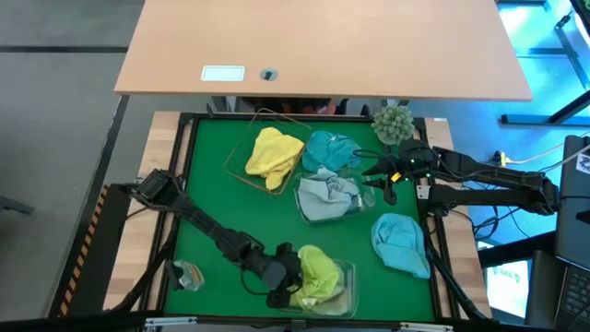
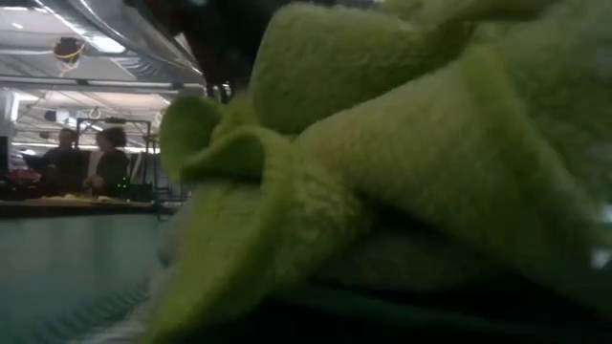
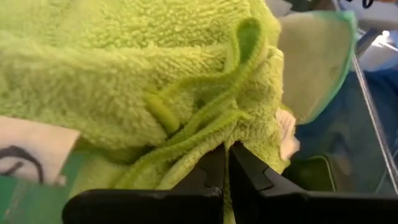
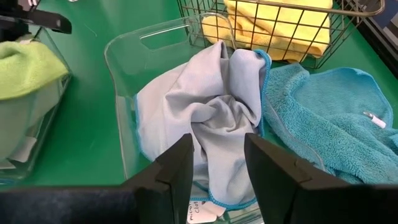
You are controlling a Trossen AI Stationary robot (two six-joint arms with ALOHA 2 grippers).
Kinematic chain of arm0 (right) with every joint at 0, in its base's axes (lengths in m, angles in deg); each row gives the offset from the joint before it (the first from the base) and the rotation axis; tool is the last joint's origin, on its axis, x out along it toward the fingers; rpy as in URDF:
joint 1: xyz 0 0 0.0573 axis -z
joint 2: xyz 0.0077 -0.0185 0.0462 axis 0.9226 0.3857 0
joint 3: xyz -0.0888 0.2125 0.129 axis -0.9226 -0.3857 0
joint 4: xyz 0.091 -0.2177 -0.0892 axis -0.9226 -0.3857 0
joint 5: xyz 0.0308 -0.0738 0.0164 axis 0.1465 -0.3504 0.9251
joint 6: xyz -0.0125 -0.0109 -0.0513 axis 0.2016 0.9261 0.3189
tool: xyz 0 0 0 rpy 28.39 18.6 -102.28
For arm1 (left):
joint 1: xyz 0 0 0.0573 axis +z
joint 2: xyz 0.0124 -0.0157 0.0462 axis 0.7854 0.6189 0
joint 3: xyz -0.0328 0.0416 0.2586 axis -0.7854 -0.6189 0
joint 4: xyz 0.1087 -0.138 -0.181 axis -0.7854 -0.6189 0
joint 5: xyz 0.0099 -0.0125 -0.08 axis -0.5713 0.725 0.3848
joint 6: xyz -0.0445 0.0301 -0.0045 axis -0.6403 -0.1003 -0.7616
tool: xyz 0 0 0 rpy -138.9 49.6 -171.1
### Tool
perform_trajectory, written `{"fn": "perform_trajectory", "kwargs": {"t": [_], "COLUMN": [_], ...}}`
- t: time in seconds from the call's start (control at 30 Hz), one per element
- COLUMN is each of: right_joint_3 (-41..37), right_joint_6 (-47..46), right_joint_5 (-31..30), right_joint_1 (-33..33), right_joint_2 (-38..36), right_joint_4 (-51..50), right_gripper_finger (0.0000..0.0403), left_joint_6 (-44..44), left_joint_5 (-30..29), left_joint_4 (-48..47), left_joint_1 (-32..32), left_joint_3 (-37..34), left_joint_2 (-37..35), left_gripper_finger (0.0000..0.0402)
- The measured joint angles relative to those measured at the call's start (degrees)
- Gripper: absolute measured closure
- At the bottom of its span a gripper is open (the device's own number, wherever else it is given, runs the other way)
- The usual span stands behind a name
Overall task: Sort microfiber towel by color & place in baskets
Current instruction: Put the light green towel into the bottom transparent bin
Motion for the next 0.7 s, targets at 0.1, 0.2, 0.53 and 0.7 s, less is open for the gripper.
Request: {"fn": "perform_trajectory", "kwargs": {"t": [0.1,0.2,0.53,0.7], "right_joint_3": [0.0,0.0,0.0,0.0], "right_joint_6": [0.0,0.0,-0.01,0.0], "right_joint_5": [0.0,0.0,-0.01,-0.01], "right_joint_1": [-0.01,0.0,0.0,-0.01], "right_joint_2": [0.02,0.02,0.02,0.02], "right_joint_4": [0.0,0.0,0.0,0.0], "right_gripper_finger": [0.0258,0.0258,0.0258,0.0258], "left_joint_6": [-3.24,-3.35,-3.66,-3.98], "left_joint_5": [3.15,4.28,5.05,5.48], "left_joint_4": [-1.16,-1.3,5.76,11.09], "left_joint_1": [1.32,1.83,1.94,1.88], "left_joint_3": [0.07,-0.04,-0.4,-0.52], "left_joint_2": [0.38,0.0,0.17,0.47], "left_gripper_finger": [0.0401,0.0398,0.0343,0.0314]}}
